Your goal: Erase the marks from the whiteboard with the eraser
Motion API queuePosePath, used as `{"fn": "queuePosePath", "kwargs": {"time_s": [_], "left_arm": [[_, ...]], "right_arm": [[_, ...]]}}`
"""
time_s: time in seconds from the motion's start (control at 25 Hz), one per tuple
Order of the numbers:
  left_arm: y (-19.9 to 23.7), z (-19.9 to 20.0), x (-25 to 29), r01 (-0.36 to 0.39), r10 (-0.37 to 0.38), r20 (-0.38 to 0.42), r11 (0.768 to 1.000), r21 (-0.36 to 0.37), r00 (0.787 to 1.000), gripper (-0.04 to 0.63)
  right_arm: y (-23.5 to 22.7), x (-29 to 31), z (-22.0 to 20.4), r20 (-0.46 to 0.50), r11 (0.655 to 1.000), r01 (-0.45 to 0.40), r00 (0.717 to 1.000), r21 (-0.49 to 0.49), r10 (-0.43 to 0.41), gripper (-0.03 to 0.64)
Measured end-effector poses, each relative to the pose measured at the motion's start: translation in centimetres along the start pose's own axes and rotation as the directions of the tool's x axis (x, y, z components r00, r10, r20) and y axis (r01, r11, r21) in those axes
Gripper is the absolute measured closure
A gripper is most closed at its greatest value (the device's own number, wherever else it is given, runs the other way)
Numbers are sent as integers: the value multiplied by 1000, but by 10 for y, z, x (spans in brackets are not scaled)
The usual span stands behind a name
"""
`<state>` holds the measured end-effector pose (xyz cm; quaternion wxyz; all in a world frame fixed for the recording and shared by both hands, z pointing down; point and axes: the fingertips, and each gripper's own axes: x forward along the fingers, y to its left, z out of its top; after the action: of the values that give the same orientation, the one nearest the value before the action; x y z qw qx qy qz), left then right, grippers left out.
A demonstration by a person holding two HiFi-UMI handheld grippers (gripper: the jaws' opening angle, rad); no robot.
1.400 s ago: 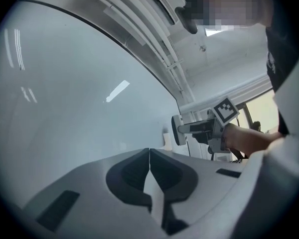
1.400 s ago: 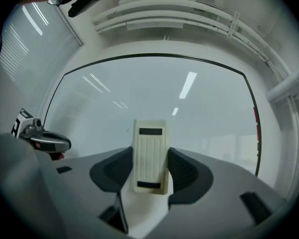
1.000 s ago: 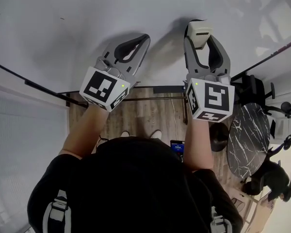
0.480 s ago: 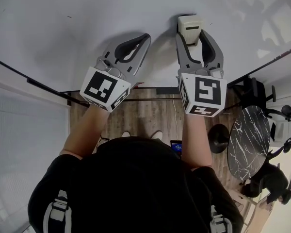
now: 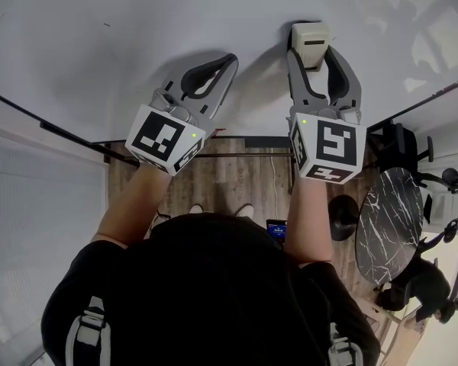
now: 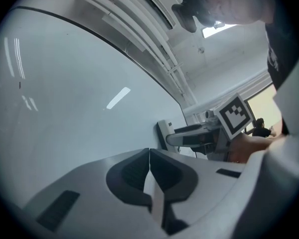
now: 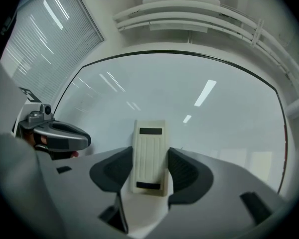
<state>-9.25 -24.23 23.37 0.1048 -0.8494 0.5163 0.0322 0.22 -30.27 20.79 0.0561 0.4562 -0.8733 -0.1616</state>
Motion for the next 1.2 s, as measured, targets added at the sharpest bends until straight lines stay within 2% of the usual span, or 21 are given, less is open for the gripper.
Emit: {"fn": "queuePosePath", "kwargs": {"time_s": [0.32,0.52,0.88,1.2], "left_arm": [[-7,-4,10,14,-14,2,1000,-5,1000,589],[-9,-4,16,18,-18,1,1000,0,1000,589],[-23,-8,29,51,-51,-2,999,-4,999,590],[-31,-16,35,41,-41,-8,999,-21,999,589]], "right_arm": [[-45,-8,-4,10,998,58,998,24,-58,393],[-86,-18,-13,19,990,91,995,111,-94,393],[-154,-36,-40,19,957,167,984,238,-177,393],[-201,-48,-70,-1,927,229,971,296,-239,393]]}}
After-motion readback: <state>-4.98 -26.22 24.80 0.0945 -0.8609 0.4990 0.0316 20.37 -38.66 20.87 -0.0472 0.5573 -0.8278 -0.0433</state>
